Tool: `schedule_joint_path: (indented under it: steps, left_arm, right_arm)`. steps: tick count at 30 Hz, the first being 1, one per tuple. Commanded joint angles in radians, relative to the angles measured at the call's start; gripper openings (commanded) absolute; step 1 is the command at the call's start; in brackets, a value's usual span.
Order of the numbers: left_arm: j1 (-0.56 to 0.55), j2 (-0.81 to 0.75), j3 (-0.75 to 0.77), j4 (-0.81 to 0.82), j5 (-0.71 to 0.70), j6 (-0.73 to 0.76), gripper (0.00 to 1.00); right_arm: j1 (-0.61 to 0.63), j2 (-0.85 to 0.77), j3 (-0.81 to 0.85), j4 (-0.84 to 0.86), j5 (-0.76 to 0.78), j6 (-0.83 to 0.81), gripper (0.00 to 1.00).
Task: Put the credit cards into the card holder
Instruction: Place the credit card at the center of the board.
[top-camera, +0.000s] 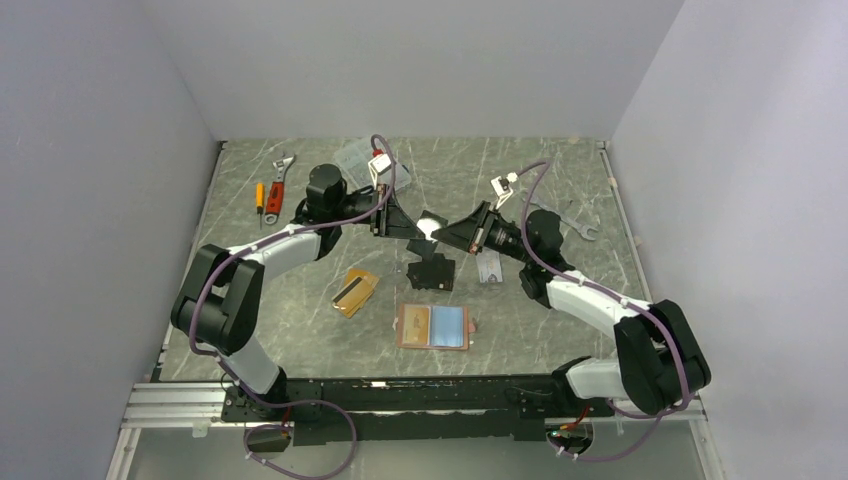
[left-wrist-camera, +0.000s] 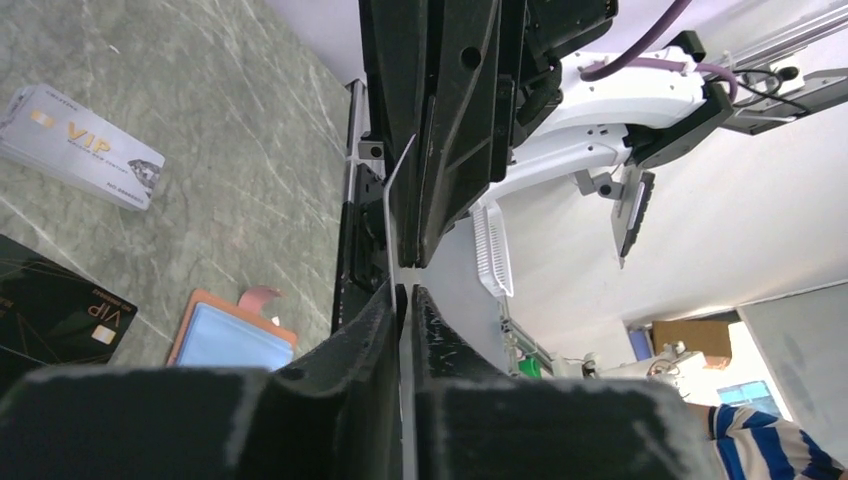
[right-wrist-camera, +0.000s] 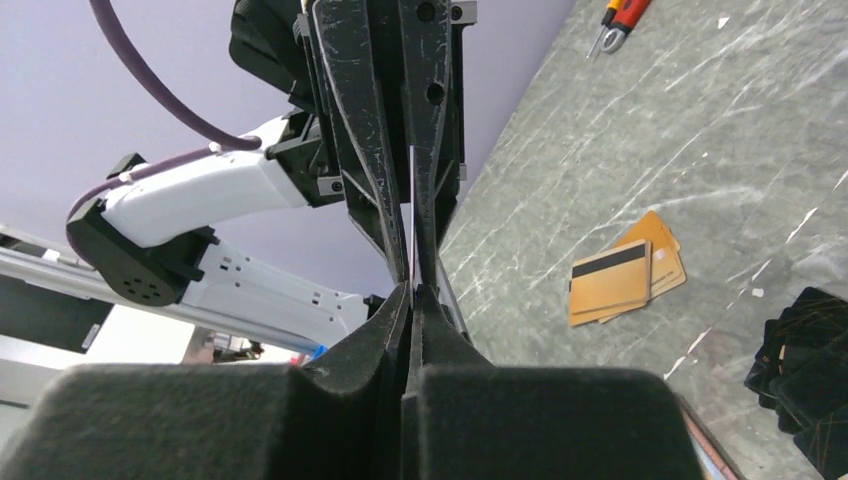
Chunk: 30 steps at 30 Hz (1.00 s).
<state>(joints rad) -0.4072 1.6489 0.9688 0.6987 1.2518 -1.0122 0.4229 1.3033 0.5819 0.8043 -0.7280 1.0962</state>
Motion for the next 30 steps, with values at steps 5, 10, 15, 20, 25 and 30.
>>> schedule_joint_path:
  steps: [5,10,15,20,25,30]
  left_arm:
    - [0.001,-0.017,-0.004,-0.043,-0.009,0.064,0.41]
    - [0.01,-0.029,0.035,-0.4,-0.1,0.328,0.66]
    - [0.027,-0.015,0.044,-0.68,-0.316,0.526,0.47]
    - [0.001,0.032,0.032,-0.836,-0.336,0.697,0.48]
    - [-0.049,0.059,-0.054,-0.853,-0.343,0.799,0.5]
    - [-0.079,0.064,-0.083,-0.835,-0.378,0.81,0.5]
  right_arm:
    - [-0.051,-0.089,-0.018,-0.036,0.027,-0.008,0.0]
    - [-0.073,-0.15,0.059,-0.543,0.017,-0.28,0.0]
    - [-0.043,-0.19,0.067,-0.993,0.126,-0.464,0.0]
    - [0.026,-0.289,-0.053,-1.067,0.228,-0.431,0.0]
    - [0.052,-0.316,-0.106,-1.105,0.281,-0.422,0.0]
    - [0.052,-0.296,-0.131,-1.081,0.309,-0.426,0.0]
